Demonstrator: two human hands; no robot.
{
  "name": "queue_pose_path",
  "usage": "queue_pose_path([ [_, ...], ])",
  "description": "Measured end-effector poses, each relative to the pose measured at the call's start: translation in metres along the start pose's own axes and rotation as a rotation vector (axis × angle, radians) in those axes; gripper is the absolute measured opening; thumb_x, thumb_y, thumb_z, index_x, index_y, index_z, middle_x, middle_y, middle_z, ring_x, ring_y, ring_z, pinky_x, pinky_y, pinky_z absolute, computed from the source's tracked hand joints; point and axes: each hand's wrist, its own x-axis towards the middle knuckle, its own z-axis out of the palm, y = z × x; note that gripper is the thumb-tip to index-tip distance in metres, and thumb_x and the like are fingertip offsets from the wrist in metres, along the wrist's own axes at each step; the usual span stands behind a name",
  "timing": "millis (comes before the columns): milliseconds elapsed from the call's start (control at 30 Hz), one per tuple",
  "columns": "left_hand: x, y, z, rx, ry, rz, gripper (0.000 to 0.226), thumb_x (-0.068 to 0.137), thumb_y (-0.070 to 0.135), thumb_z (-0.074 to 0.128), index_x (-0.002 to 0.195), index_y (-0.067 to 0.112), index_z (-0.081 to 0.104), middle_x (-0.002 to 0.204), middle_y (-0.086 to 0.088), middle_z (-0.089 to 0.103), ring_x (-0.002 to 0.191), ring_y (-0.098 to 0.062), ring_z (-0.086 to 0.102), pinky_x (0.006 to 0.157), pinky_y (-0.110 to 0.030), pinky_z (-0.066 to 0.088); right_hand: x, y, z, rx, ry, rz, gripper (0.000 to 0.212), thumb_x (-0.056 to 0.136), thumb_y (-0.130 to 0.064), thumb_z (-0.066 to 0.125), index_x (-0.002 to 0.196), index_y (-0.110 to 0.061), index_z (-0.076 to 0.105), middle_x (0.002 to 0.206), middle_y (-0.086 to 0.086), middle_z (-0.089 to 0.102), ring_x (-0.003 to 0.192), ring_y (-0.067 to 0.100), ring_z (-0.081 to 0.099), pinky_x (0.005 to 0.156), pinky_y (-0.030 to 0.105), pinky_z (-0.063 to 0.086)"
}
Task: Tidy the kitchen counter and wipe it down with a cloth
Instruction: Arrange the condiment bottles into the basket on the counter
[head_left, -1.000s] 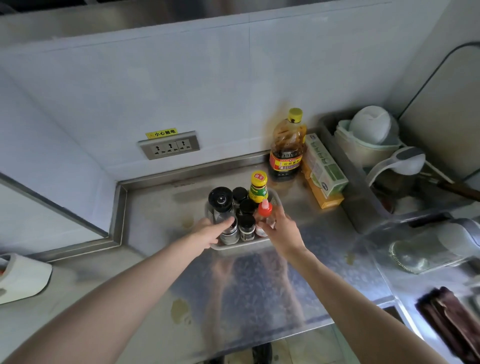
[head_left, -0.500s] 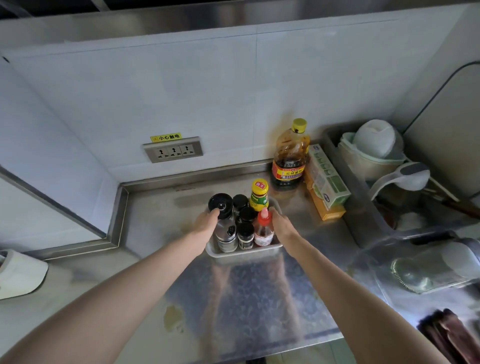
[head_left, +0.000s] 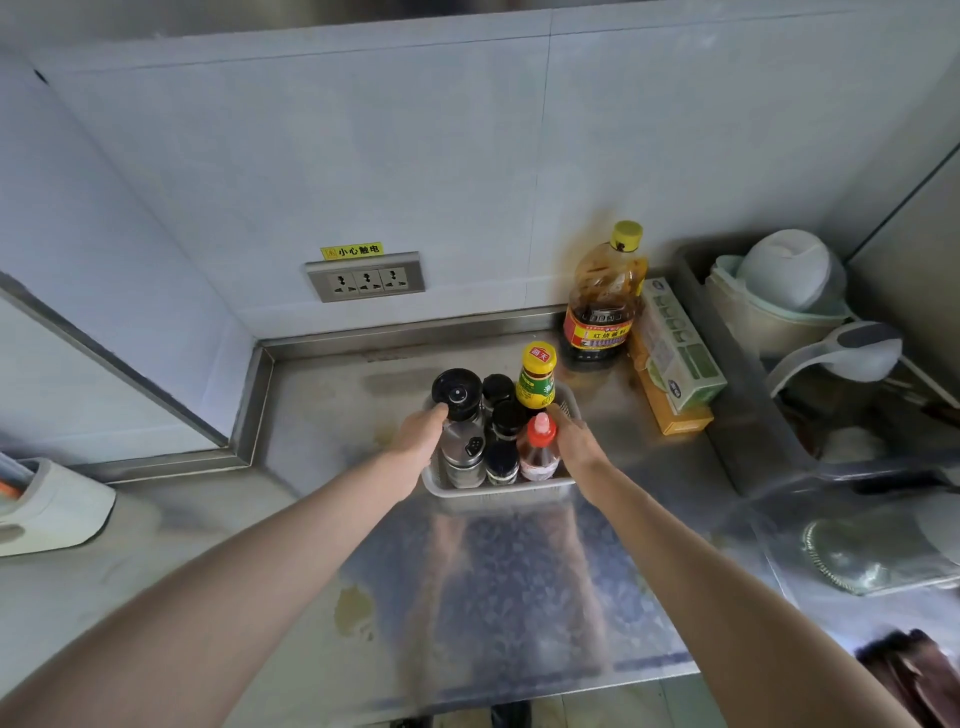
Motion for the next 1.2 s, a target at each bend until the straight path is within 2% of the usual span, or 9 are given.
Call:
queue_pose_path([
  [100, 0.009, -0.015, -0.009, 0.073, 0.053, 0.007, 0.017, 0.09, 0.026, 0.043, 0.08, 0.014, 0.05, 0.097, -0.012, 0.056, 0.089, -0.024, 0.051, 0.079, -0.033, 0.036, -0.01, 0.004, -0.013, 0.0, 0.102, -0.073, 0.025, 0.099, -0.026, 0.04, 0.097, -0.011, 0.06, 0.083, 0.001, 0.06, 0.083, 0.016, 0.053, 0.071, 0.026, 0.039],
  [167, 0.008, -0.026, -0.017, 0.197, 0.074, -0.023, 0.006, 0.077, 0.015, 0.05, 0.074, 0.012, 0.046, 0.089, -0.015, 0.053, 0.086, -0.025, 0.049, 0.076, -0.033, 0.036, -0.015, 0.013, -0.026, -0.032, 0.209, -0.161, 0.019, 0.093, -0.017, 0.047, 0.091, -0.01, 0.065, 0.081, -0.003, 0.062, 0.083, 0.017, 0.056, 0.068, 0.026, 0.042],
  [267, -0.003, -0.041, -0.021, 0.372, 0.003, -0.121, 0.052, 0.075, 0.003, 0.053, 0.127, 0.005, 0.042, 0.123, -0.02, 0.052, 0.109, -0.035, 0.054, 0.079, -0.036, 0.045, -0.014, 0.035, -0.039, -0.348, 0.373, -0.131, 0.017, 0.087, -0.016, 0.049, 0.097, -0.008, 0.059, 0.094, 0.005, 0.059, 0.083, 0.021, 0.05, 0.074, 0.031, 0.042],
  [333, -0.008, -0.048, -0.018, 0.3, -0.116, -0.196, 0.063, 0.082, 0.0, 0.057, 0.138, 0.007, 0.03, 0.135, -0.014, 0.046, 0.115, -0.032, 0.053, 0.085, -0.035, 0.044, -0.01, 0.048, -0.039, -0.426, 0.303, 0.001, 0.027, 0.089, -0.026, 0.049, 0.101, -0.003, 0.057, 0.096, 0.014, 0.063, 0.077, 0.025, 0.056, 0.068, 0.038, 0.052],
  [433, -0.003, -0.056, -0.013, 0.085, -0.116, -0.155, 0.031, 0.09, 0.0, 0.051, 0.121, -0.003, 0.048, 0.119, -0.018, 0.059, 0.104, -0.031, 0.06, 0.093, -0.037, 0.045, -0.008, 0.057, -0.027, -0.154, 0.18, 0.165, 0.021, 0.097, -0.026, 0.046, 0.108, -0.008, 0.049, 0.086, 0.016, 0.064, 0.067, 0.027, 0.067, 0.059, 0.039, 0.059],
  [633, 0.012, -0.067, -0.003, -0.136, 0.051, -0.134, 0.033, 0.091, -0.011, 0.043, 0.122, -0.005, 0.05, 0.096, -0.022, 0.059, 0.043, -0.012, 0.062, 0.083, -0.035, 0.05, 0.004, 0.058, -0.017, 0.096, 0.339, 0.197, 0.012, 0.096, -0.008, 0.044, 0.106, -0.009, 0.05, 0.094, 0.021, 0.069, 0.058, 0.023, 0.07, 0.054, 0.032, 0.059],
  [767, 0.023, -0.056, 0.003, -0.202, 0.067, -0.124, 0.036, 0.089, -0.012, 0.046, 0.124, -0.003, 0.051, 0.103, -0.026, 0.062, 0.041, -0.013, 0.061, 0.083, -0.035, 0.049, 0.017, 0.054, -0.021, 0.174, 0.372, 0.184, 0.012, 0.095, -0.003, 0.045, 0.102, -0.012, 0.051, 0.099, 0.02, 0.068, 0.061, 0.025, 0.069, 0.052, 0.03, 0.059],
  [967, 0.058, -0.04, 0.011, -0.27, 0.019, -0.052, 0.036, 0.088, -0.009, 0.05, 0.123, -0.003, 0.051, 0.075, -0.012, 0.06, 0.041, -0.012, 0.063, 0.062, -0.027, 0.056, 0.057, 0.042, -0.027, 0.224, 0.402, 0.072, 0.016, 0.093, -0.002, 0.046, 0.104, -0.002, 0.058, 0.093, 0.022, 0.068, 0.053, 0.021, 0.067, 0.05, 0.03, 0.057],
  [1200, 0.075, -0.015, 0.027, -0.339, 0.057, 0.002, 0.034, 0.091, -0.009, 0.045, 0.125, -0.004, 0.049, 0.084, -0.023, 0.063, 0.033, -0.011, 0.059, 0.083, -0.035, 0.047, 0.092, 0.014, -0.03, 0.267, 0.348, 0.027, 0.021, 0.097, -0.006, 0.042, 0.112, -0.008, 0.057, 0.099, 0.022, 0.067, 0.058, 0.023, 0.065, 0.043, 0.025, 0.055],
])
